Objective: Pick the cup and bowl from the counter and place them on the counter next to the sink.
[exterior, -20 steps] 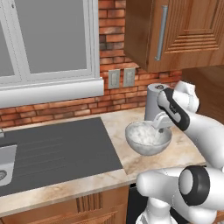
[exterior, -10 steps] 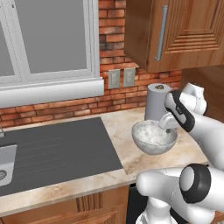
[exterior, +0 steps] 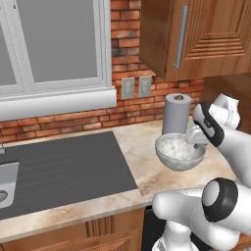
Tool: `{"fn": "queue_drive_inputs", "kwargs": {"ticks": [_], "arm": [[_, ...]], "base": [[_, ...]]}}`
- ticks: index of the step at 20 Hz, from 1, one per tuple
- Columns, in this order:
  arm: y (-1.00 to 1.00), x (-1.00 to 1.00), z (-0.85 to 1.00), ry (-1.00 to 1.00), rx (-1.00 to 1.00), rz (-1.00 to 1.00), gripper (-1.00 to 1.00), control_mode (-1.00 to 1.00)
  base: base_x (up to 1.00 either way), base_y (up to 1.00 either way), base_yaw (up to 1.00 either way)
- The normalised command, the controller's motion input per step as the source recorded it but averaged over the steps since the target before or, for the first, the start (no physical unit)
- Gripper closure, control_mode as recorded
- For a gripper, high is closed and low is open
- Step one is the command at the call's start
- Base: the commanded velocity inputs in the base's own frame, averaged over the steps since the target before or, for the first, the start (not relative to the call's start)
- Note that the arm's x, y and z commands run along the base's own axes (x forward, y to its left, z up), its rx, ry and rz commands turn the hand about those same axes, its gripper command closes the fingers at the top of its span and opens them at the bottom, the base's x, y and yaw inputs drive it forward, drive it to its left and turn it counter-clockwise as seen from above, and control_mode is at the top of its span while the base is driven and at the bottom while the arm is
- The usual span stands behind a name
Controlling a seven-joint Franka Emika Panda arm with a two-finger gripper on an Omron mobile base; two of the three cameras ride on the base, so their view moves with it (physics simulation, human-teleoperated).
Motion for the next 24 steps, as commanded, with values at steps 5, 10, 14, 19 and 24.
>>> {"fn": "queue_drive_inputs", "kwargs": {"ticks": [5, 10, 14, 19, 24], "arm": [[-0.06, 0.01, -0.09, 0.00, 0.00, -0.07, 1.00, -1.00], [0.00, 0.00, -0.26, 0.00, 0.00, -0.02, 1.00, -1.00], [0.00, 0.00, -0.24, 0.00, 0.00, -0.02, 1.00, -1.00], [0.04, 0.00, -0.08, -0.01, 0.00, 0.00, 1.00, -1.00], [0.20, 0.00, 0.00, -0.01, 0.00, 0.00, 1.00, -1.00]], "base": [[0.00, 0.00, 0.00], [0.00, 0.00, 0.00], [0.00, 0.00, 0.00], [0.00, 0.00, 0.00], [0.00, 0.00, 0.00]]}}
